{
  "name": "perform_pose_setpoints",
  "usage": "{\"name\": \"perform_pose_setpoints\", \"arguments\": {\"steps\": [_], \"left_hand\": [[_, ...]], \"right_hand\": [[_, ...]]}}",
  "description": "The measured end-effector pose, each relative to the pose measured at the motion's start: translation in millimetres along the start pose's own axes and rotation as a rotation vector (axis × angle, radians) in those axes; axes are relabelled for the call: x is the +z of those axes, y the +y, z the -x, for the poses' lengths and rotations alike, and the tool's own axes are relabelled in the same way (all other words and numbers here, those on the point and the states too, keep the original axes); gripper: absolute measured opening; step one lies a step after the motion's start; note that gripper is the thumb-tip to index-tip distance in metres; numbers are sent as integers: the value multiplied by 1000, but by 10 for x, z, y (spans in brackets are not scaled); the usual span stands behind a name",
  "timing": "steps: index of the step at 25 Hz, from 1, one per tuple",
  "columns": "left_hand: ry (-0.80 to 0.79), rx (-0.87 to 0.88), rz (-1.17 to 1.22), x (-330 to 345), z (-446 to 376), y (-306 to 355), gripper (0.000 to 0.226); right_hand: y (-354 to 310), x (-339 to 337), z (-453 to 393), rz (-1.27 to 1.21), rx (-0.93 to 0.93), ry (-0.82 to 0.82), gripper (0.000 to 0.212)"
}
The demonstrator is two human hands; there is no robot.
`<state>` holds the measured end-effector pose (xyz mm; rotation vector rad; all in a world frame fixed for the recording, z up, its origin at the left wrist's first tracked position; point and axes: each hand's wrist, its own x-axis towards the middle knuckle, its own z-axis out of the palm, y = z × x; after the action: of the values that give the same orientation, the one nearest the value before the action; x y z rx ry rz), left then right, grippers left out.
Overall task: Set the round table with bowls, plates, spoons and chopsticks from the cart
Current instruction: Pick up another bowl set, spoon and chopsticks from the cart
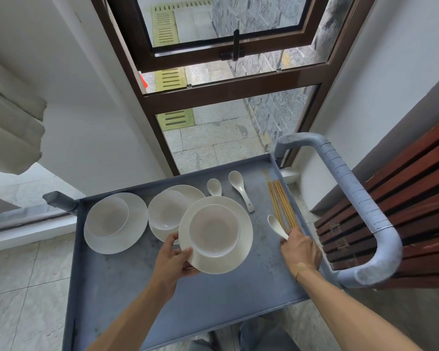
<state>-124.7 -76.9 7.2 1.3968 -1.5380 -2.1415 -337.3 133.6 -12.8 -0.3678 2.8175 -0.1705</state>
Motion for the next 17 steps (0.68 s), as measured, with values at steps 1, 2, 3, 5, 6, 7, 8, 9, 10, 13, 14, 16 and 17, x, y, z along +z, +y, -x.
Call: {"name": "perform_pose_setpoints", "arguments": {"steps": [1,2,3,5,6,7,8,9,10,13,14,16,17], "left_hand": [[0,-1,2,-10,3,-7,37],[0,-1,3,-20,6,-12,36],[0,0,3,-27,9,-11,36],[-2,-1,0,-49,21,-14,35],[-3,-1,0,-64,28,-20,35],[-5,2,0,-82,37,-25,34],[-6,5,-1,-104,50,-28,34],[-5,7,1,-122,55,-25,34],[-3,6,5,-147,59,-26,34],[2,1,10,-205,48,-30,34],[1,2,11,-225,43,-26,34],[-11,9,18,-266,40,-11,34],[-21,13,20,-289,41,-2,34]], "right_hand": [[-30,-13,-12,27,-10,-18,18],[-62,-30,-30,55,-24,-35,19],[-98,-48,-55,87,-43,-53,20],[-157,-74,-98,187,-104,-90,21],[-182,-85,-111,242,-141,-106,22],[-197,-89,-121,289,-177,-118,22],[-199,-93,-128,323,-203,-121,22],[-193,-98,-136,341,-217,-118,22],[-186,-100,-140,351,-224,-108,22],[-151,-125,-127,336,-208,-72,22],[-153,-125,-107,319,-193,-52,22],[-187,-130,-29,261,-154,-26,23],[-214,-135,16,211,-136,-13,22]]}}
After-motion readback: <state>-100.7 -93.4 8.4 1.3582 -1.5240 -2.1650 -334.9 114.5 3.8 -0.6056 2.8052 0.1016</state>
